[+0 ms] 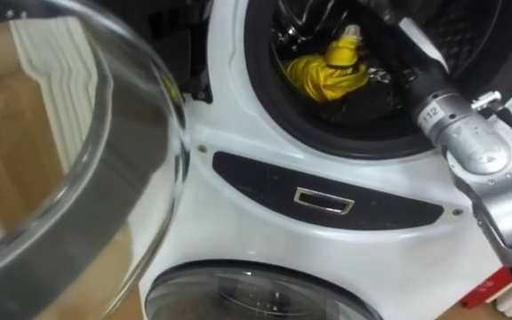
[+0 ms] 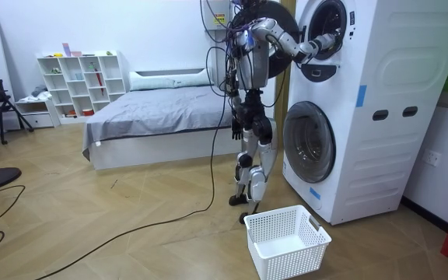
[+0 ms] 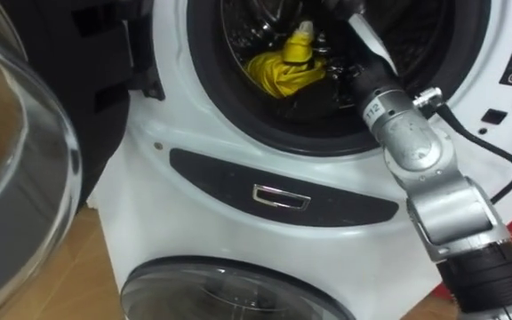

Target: Pick clothes from washing machine

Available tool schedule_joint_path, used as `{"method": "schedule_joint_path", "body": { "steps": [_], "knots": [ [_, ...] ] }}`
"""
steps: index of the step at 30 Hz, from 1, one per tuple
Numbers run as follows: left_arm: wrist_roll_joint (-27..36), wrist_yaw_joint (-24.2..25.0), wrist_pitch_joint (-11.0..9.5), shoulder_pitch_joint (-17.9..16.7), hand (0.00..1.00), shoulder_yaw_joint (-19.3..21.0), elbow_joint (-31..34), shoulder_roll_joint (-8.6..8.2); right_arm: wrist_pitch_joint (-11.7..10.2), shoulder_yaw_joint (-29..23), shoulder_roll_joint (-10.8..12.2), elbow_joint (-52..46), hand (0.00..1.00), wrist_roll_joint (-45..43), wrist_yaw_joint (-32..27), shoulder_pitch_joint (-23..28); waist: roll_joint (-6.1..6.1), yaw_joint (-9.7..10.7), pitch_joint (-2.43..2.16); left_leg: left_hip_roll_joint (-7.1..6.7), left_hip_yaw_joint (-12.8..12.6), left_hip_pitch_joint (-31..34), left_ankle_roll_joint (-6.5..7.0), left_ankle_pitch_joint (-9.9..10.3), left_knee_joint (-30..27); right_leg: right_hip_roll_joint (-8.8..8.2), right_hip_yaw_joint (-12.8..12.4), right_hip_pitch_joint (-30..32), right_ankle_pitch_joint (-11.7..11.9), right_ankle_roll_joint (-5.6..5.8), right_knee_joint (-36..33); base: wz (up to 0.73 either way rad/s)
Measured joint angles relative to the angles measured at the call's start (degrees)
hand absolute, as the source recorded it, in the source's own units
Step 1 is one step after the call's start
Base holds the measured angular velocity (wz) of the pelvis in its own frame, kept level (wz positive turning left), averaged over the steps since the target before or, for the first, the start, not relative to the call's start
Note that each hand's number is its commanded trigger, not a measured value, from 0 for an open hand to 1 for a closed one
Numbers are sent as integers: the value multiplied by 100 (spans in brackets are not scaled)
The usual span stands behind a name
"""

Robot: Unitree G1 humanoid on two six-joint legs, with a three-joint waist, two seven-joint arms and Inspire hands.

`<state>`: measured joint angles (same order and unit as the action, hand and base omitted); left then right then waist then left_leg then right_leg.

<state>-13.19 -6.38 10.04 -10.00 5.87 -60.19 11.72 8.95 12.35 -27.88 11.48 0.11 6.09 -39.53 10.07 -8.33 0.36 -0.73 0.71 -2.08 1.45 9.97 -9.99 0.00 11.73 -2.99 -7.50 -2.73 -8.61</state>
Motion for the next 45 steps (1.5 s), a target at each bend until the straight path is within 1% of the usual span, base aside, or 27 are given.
{"method": "schedule_joint_path", "body": {
  "steps": [2, 6, 7, 8, 9, 10, 11, 13, 15, 18, 21, 25, 28, 32, 33, 34, 37, 39, 41, 42, 45],
  "knots": [
    [0, 43, 4, 42, 0, -46, 0, 43, 42, 3, -68, -6, 0, -88, 86, -28, 11, -14, -3, 0, 5, -11, 1, 1, -12, 5, 6, -3, 0, 0, -1, 2],
    [-102, 78, 27, 26, 0, -33, 3, 57, 59, 0, -148, -19, 0, -378, 278, -28, 16, -46, -2, -2, 4, -12, 2, 2, 5, 13, 16, 5, 0, 0, -5, 0],
    [-109, 91, 43, 33, 0, -31, 4, 69, 62, 1, -204, -21, 0, -419, 357, -28, 16, -67, -3, 0, 1, -16, 3, 3, 16, 15, 12, 9, 0, 0, -4, 0],
    [-104, 112, 48, 36, 0, -33, 3, 93, 67, 1, -262, -23, 6, -419, 475, -28, 19, -84, -5, 2, 1, -17, 3, 3, 37, 12, 10, 6, 0, 0, -5, 0],
    [-102, 130, 51, 37, 0, -33, 3, 106, 70, 3, -294, -28, 31, -419, 548, -28, 23, -95, -7, 4, 0, -18, 3, 3, 42, 10, 9, 6, 0, 0, -5, 0],
    [-102, 186, 62, 41, 0, -34, 4, 135, 99, 3, -353, -55, 64, -419, 707, -28, 29, -115, -12, 6, -1, -19, 2, 3, 45, 9, 8, 6, 0, 0, -4, 0],
    [-97, 222, 88, 43, 0, -34, 3, 149, 112, 2, -382, -61, 100, -438, 859, -32, 46, -121, -25, 7, -1, -25, 2, 2, 35, 5, 18, 2, 0, 0, -4, 0],
    [-99, 287, 133, 43, 0, -31, -6, 173, 122, 1, -389, -34, 100, -500, 1061, -37, 62, -119, -36, 7, 2, -53, 2, 2, 34, 11, 33, -8, 0, 0, -4, 0],
    [-99, 324, 172, 43, 0, -31, -19, 199, 191, -1, -406, 4, 100, -500, 1239, -37, 87, -121, -50, 7, 7, -64, 2, 3, 34, 10, 58, -23, 0, 0, -4, 0],
    [-94, 338, 273, 67, 0, -34, -20, 215, 302, -1, -412, 254, 100, -492, 1365, -158, 124, -121, -35, 3, 14, -109, 8, 8, 45, 8, 67, -94, 0, 0, -4, 0],
    [-71, 335, 367, 102, 0, -50, -20, 224, 484, -2, -435, 399, 100, -515, 1324, -249, 139, -147, -27, 3, 31, -118, 18, 26, 40, 4, 66, -124, 0, 1, -3, 0],
    [-85, 269, 419, 105, 0, -56, -25, 232, 487, 0, -440, 380, 100, -815, 1239, -333, 121, -169, -7, -2, 21, -106, 23, 30, 64, 16, 27, -90, 0, 1, -2, 0],
    [-78, 240, 407, 106, 0, -127, -26, 255, 483, 0, -442, 234, 100, -944, 1271, -347, 98, -158, 10, 9, 32, -119, 22, 31, 86, 22, 34, -80, 0, 1, 1, 1],
    [-75, 230, 320, 197, 0, -152, -148, 260, 485, 1, -444, -67, 100, -1148, 1369, -346, 66, -158, 32, 21, -8, -162, 24, 33, 152, 38, -59, -56, -1, 2, 1, -3],
    [-58, 222, 311, 209, 0, -151, -167, 260, 486, 1, -444, -103, 100, -1160, 1377, -346, 66, -166, 31, 27, -38, -163, 25, 33, 161, 40, -64, -41, -1, 2, 0, -14],
    [22, 186, 282, 240, 0, -142, -166, 260, 487, 3, -448, -212, 100, -1179, 1386, -345, 87, -164, 16, 31, -47, -149, 25, 33, 172, 45, -74, -1, -1, 2, -1, -14],
    [19, 143, 247, 278, 0, -144, -165, 258, 504, 27, -447, -621, 100, -1488, 1369, -237, 78, -159, 9, 33, -67, -146, 25, 33, 174, 49, -93, 10, -1, 2, 0, -7],
    [17, 84, 239, 295, 0, -144, -165, 256, 591, 55, -446, -839, 100, -1625, 1361, -192, 53, -161, 12, 37, -107, -151, 25, 33, 174, 42, -104, 14, -1, 2, 1, -6],
    [18, 31, 208, 311, 0, -142, -167, 271, 729, 82, -456, -1282, 100, -1694, 1363, -124, 40, -143, -1, 60, -187, -152, 24, 34, 174, 43, -187, 35, -1, 2, 2, -13],
    [17, 30, 204, 299, 0, -142, -166, 284, 732, 82, -463, -1425, 100, -1693, 1360, -83, 37, -136, -5, 81, -201, -154, 24, 34, 173, 45, -202, 38, -1, 2, 1, -14],
    [17, -57, 133, 254, 0, -88, -174, 302, 743, 70, -592, -2175, 100, -1848, 1338, 128, 24, -119, -12, 89, -305, -157, 24, 33, 170, 54, -281, 74, 0, 2, -2, -18]
  ]
}}
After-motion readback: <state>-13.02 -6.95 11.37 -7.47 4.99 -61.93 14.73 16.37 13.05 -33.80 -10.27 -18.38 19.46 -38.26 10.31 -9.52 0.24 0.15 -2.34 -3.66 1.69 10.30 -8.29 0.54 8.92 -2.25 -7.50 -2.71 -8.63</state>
